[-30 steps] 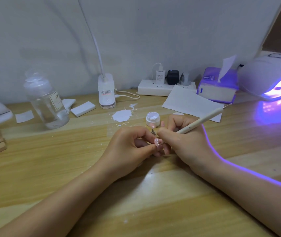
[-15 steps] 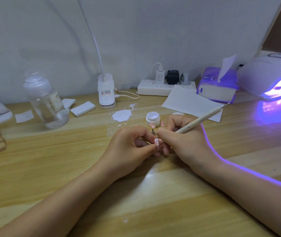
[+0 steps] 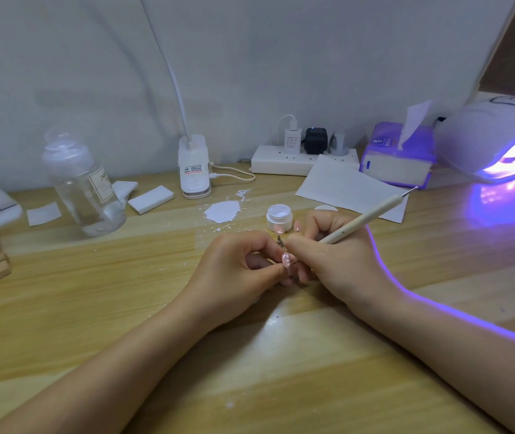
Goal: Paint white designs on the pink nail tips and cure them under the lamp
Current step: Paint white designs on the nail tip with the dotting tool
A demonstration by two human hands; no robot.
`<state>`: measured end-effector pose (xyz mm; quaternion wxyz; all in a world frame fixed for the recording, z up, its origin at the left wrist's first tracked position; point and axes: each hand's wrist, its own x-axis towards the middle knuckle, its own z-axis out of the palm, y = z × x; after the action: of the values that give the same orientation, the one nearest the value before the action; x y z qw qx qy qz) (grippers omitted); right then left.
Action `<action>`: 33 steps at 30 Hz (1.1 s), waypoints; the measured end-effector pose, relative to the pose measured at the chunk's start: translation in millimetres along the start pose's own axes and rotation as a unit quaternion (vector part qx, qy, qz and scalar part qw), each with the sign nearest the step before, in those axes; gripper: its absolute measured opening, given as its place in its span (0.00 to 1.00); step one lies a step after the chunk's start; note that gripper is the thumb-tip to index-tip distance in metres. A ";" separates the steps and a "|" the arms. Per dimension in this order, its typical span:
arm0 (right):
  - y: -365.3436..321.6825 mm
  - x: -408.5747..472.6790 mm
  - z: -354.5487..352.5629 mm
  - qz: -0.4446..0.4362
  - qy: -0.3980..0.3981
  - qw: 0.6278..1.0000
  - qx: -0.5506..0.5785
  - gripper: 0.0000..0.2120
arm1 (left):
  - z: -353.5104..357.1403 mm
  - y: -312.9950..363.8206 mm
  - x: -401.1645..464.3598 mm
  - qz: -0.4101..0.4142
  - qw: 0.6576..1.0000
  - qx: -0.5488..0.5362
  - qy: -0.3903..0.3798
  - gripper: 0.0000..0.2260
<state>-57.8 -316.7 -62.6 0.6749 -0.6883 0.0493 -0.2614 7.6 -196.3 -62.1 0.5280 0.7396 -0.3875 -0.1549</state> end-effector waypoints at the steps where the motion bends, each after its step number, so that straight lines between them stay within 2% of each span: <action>1: 0.1 0.0 -0.1 0.000 -0.001 1.000 0.001 0.21 | -0.2 0.2 -0.1 0.000 1.000 0.001 -0.002 0.11; 33: 0.6 -0.7 -0.9 -0.003 -0.005 1.000 0.005 0.20 | 0.6 1.4 -0.7 0.002 1.000 0.003 -0.003 0.11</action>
<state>-58.5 -317.3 -63.4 0.6780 -0.6860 0.0426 -0.2604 6.2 -196.4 -61.1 0.5246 0.7400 -0.3915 -0.1549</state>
